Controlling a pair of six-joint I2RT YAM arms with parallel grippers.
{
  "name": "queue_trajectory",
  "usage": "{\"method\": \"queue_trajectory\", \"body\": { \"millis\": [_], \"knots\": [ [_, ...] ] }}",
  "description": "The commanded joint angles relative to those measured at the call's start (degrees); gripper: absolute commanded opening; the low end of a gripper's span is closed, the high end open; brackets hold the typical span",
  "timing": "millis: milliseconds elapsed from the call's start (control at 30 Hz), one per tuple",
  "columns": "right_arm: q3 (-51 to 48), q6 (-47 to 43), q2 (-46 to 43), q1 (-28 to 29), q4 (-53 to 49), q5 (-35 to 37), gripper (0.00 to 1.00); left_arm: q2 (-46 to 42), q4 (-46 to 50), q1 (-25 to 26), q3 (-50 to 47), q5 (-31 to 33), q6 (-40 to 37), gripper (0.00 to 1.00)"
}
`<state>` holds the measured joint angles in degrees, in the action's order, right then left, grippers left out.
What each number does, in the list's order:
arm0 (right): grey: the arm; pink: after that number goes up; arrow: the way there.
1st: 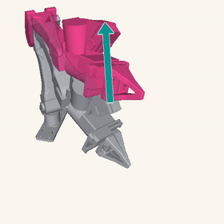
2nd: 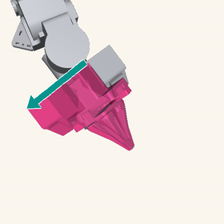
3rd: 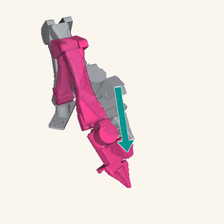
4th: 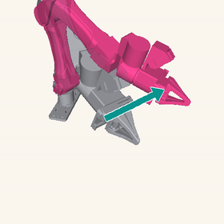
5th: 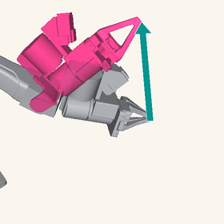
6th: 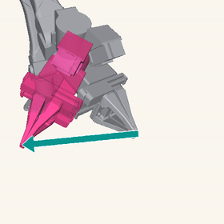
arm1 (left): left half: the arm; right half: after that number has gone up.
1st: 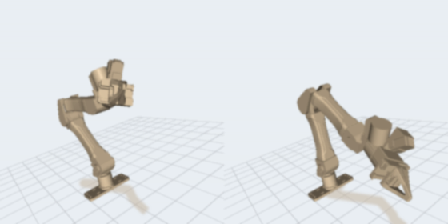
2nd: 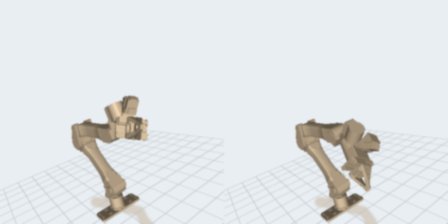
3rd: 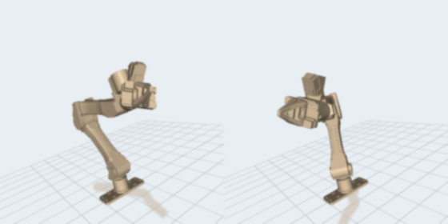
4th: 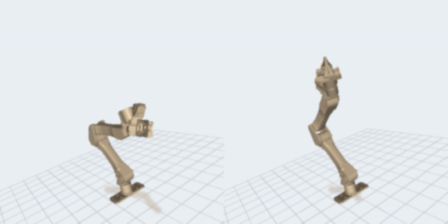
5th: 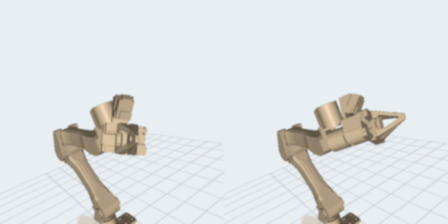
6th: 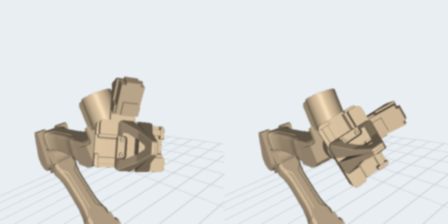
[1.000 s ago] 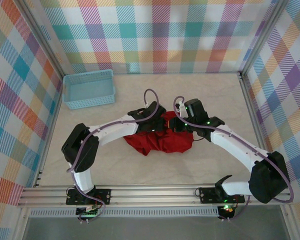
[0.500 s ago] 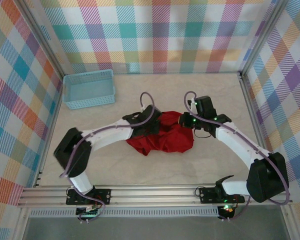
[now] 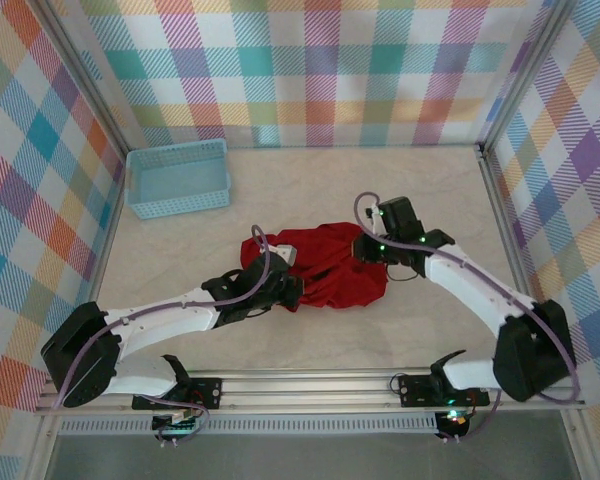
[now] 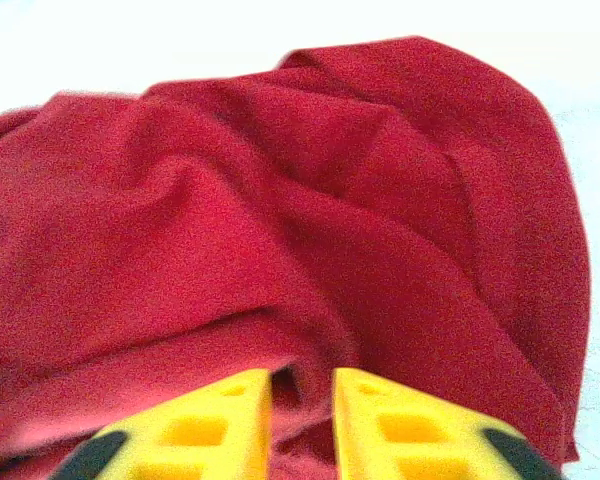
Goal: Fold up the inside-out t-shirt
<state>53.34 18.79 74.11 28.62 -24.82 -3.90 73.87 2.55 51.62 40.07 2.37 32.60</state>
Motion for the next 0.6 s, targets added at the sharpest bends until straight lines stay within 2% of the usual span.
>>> {"method": "queue_trajectory", "body": {
  "millis": [0,67,167,567],
  "knots": [
    [-0.23,-6.47,-5.90,5.71,-3.08,3.52,0.32,0.48,-5.17,-0.05,1.08,-1.31,0.02,0.00],
    [-1.01,-7.51,-7.25,9.16,-2.97,3.55,0.36,0.95,-5.19,-0.11,1.74,-1.36,-0.26,0.00],
    [-1.25,-8.28,-5.24,11.33,-2.38,3.41,0.40,1.24,-5.62,-0.11,1.87,-1.65,-0.26,0.00],
    [4.11,-11.48,7.66,11.89,-1.75,11.29,0.38,1.08,-5.02,-0.09,2.20,-0.53,-0.03,0.00]
  ]
}}
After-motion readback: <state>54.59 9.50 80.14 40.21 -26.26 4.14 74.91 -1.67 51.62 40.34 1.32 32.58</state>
